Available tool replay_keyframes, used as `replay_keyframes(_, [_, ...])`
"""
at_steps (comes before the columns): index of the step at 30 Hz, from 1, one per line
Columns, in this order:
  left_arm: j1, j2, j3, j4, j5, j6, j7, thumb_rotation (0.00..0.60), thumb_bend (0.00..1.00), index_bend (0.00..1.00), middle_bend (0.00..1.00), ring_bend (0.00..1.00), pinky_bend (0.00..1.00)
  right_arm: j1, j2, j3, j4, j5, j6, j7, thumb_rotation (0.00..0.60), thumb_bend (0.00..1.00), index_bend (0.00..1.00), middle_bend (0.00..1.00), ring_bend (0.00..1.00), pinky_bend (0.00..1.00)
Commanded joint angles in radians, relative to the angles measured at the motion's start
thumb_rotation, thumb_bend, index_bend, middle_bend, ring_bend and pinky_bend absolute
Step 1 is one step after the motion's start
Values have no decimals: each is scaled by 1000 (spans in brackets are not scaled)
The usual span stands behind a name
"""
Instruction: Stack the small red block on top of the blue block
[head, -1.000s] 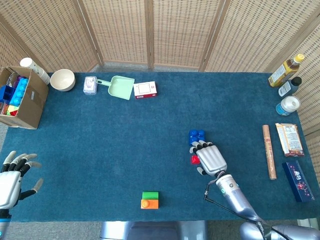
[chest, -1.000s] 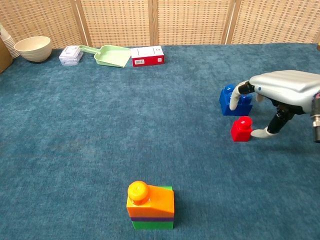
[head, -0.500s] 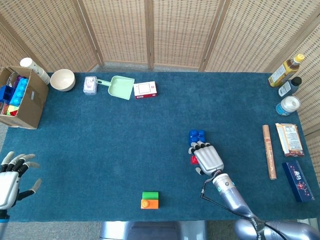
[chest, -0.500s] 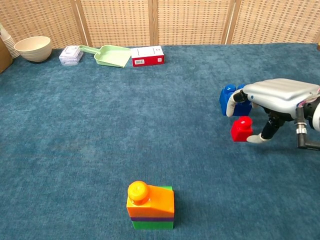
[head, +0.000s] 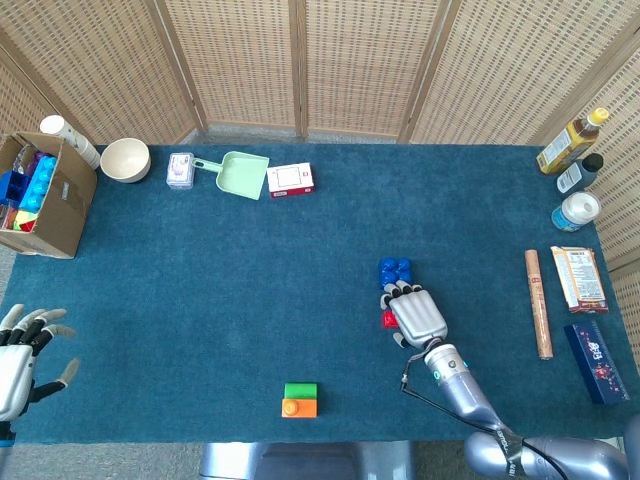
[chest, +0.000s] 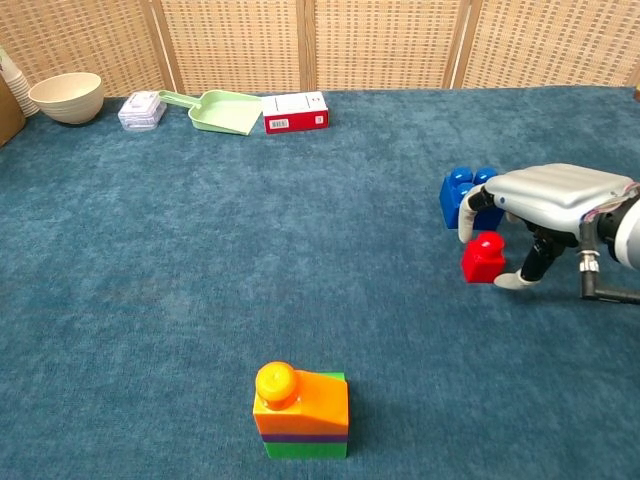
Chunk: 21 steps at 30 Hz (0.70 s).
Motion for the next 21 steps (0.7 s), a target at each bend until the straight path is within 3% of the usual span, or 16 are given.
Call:
replay_keyframes(1, [1, 0, 0, 2, 0, 0, -2, 600, 366, 404, 257, 195, 29, 3, -2, -2, 4, 6, 1, 0, 600, 233, 382, 212, 188, 318])
replay_keyframes(21, [2, -5, 0, 14, 2, 3, -14, 600, 365, 406, 257, 195, 29, 16, -21, -9, 24, 24, 16, 16, 600, 234, 507, 231, 232, 326])
